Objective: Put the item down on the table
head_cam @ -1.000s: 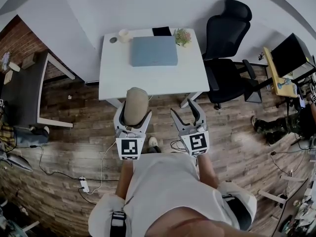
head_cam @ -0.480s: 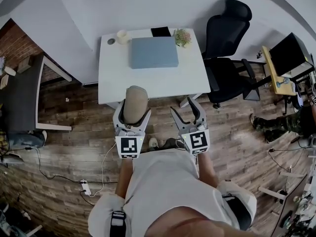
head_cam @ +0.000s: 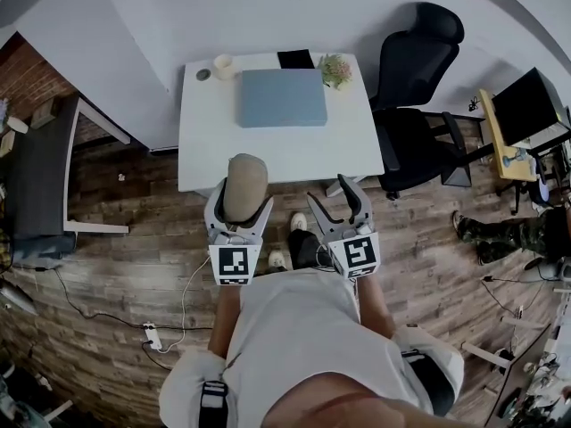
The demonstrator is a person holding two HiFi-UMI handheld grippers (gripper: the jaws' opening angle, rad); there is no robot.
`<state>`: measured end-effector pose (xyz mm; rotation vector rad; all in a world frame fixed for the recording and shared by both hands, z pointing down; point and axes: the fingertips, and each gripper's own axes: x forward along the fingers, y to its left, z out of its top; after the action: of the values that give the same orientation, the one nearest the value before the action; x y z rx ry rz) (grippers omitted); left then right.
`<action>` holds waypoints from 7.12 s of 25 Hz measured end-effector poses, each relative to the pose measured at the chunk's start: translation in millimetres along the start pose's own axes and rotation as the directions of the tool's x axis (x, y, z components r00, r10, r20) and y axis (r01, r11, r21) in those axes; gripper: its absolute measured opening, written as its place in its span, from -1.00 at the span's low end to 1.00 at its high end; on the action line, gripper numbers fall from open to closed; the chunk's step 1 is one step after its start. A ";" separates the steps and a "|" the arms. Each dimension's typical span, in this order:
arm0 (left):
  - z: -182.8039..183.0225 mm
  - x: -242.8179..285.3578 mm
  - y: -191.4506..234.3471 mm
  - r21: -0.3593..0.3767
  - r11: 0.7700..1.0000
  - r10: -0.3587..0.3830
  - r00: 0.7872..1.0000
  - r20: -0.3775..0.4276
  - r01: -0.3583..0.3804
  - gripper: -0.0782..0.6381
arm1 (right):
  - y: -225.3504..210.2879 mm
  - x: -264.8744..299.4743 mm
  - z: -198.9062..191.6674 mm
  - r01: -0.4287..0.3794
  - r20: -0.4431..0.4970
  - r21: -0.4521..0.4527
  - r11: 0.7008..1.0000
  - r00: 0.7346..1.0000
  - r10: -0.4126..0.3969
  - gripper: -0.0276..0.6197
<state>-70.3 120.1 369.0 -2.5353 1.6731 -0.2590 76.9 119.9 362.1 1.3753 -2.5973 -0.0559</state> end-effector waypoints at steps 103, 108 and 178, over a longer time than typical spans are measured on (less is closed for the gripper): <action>-150.4 274.3 103.6 -0.102 0.930 -0.369 0.890 -0.267 0.354 0.35 | -119.9 287.8 -105.0 0.044 -0.287 0.049 0.998 0.957 -0.028 -0.12; -167.9 272.9 88.5 -0.111 0.921 -0.390 0.870 -0.302 0.374 0.35 | -116.6 283.7 -125.2 0.015 -0.319 0.059 0.998 0.948 0.005 -0.12; -325.3 246.8 -3.5 -0.225 0.837 -0.527 0.622 -0.580 0.499 0.35 | -84.8 264.7 -274.5 -0.162 -0.538 0.157 0.974 0.813 0.222 -0.12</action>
<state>-34.7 -100.1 711.0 -3.1244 0.9760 -1.2503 54.9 -129.0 662.3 0.9546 -2.2391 0.4510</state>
